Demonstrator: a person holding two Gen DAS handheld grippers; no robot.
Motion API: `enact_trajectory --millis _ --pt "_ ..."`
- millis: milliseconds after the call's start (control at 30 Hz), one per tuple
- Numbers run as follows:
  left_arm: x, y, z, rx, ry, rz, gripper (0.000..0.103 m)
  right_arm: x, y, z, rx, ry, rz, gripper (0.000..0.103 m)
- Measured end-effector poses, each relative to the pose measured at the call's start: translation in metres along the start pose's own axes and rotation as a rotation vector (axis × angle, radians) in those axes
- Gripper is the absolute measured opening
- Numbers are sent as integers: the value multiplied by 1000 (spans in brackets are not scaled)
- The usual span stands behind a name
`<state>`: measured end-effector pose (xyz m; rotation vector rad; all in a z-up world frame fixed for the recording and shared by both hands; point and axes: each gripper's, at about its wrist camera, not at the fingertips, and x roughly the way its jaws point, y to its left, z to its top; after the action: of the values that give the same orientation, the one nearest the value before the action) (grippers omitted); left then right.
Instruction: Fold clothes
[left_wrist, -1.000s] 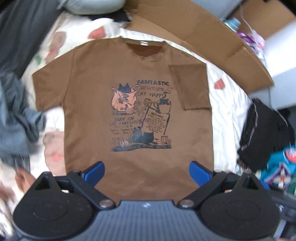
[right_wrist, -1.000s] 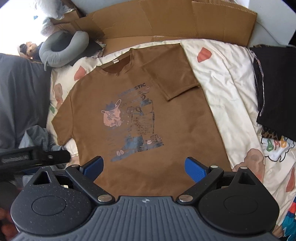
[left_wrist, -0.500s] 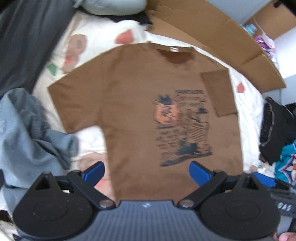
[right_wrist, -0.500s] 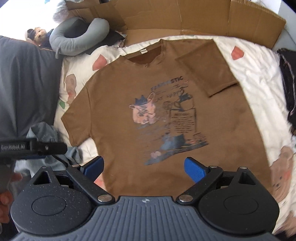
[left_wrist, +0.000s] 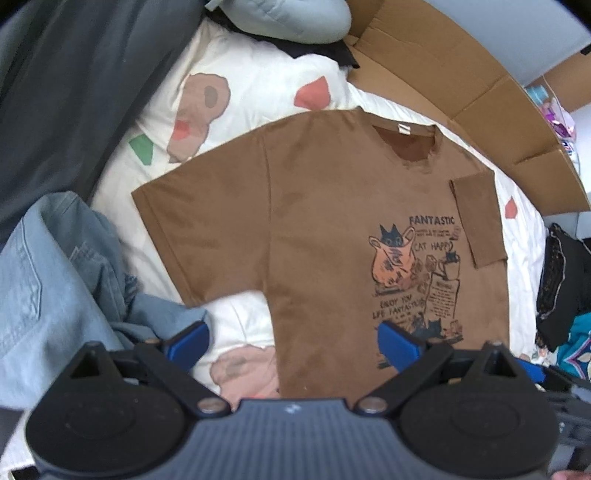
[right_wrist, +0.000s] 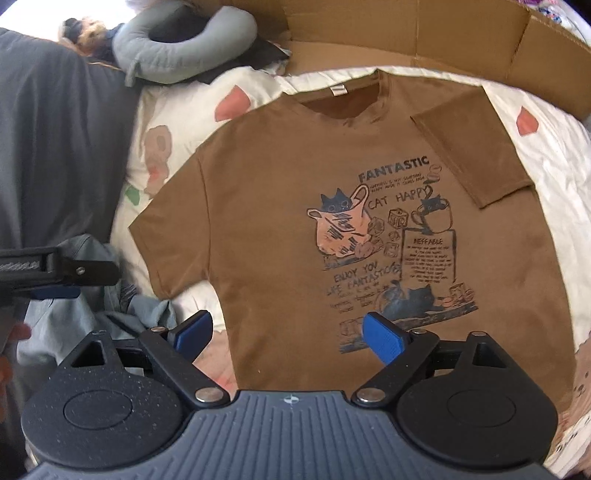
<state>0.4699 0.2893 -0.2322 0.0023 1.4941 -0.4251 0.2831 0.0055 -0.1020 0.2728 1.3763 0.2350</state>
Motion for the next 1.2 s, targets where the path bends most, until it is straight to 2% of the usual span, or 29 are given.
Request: enact_trajectory --millis 167,400,600,700,867,1133,1200 --pt "28 20 7 30 -9 3 99 40 13 9 -4 22 21 90" --pt "54 52 16 -9 -9 36 99 93 25 0 -14 35 59 90" --pt "72 77 19 -77 -30 39 96 116 33 -15 -57 23 67 88" --pt "84 82 19 -75 -32 46 94 125 33 -22 -86 26 72 86" --pt "99 86 17 -78 -25 21 80 134 35 -27 -105 18 73 86" --pt "112 101 11 -105 -39 0 70 148 40 -33 -133 2 74 86" --pt "113 106 8 -117 -46 -11 57 148 41 -32 -134 -10 79 86"
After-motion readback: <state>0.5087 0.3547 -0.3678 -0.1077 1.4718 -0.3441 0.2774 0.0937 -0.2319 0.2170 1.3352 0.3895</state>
